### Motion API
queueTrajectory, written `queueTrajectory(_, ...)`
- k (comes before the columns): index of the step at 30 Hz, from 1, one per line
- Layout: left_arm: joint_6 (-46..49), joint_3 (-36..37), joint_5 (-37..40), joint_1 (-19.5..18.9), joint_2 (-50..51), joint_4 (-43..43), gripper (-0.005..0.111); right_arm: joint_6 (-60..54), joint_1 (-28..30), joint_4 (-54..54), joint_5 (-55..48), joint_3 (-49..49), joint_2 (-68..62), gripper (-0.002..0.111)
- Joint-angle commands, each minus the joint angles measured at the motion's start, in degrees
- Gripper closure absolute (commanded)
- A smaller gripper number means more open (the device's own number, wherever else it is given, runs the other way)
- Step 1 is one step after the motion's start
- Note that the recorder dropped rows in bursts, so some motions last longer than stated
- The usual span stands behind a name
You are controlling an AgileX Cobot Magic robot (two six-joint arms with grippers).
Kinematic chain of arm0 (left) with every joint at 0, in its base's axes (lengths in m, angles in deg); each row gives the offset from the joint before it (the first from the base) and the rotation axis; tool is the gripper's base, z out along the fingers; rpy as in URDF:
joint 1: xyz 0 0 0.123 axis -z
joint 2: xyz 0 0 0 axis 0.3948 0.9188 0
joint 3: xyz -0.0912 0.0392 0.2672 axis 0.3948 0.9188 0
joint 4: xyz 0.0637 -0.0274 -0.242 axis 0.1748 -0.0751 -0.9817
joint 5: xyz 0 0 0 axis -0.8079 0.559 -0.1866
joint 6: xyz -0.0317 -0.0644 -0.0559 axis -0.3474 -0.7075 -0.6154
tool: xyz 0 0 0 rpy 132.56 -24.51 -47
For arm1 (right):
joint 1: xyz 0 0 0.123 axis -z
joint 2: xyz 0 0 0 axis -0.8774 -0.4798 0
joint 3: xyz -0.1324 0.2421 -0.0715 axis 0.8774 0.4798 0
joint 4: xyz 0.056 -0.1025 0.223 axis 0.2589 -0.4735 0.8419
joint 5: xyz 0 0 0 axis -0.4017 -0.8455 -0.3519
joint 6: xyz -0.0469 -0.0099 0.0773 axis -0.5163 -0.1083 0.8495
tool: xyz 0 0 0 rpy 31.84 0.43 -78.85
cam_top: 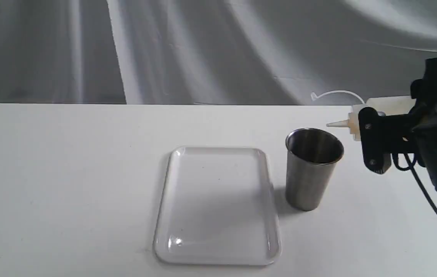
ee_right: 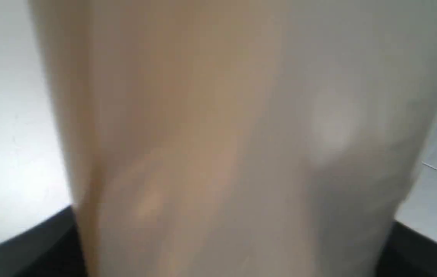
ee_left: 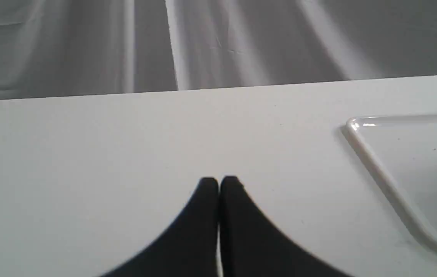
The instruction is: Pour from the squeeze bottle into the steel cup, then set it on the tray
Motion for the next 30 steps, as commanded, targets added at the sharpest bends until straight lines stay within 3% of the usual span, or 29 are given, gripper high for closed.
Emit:
queueTrajectory(1, -0.27, 0.25, -0.43, 0.31, -0.15, 0.04, 0.107, -0.93, -0.07, -1.05, -1.25, -0.71, -0.07, 0.108)
queueTrajectory(8, -0.27, 0.25, -0.43, 0.31, -0.15, 0.04, 0.107, -3.32, -2.08, -1.05, -6.14, -4.8, -4.42, 0.108)
queueTrajectory(30, -0.25, 0.25, -0.43, 0.31, -0.15, 0.04, 0.107, -12.54, -2.08, -1.05, -6.12, -5.07, -4.75, 0.108)
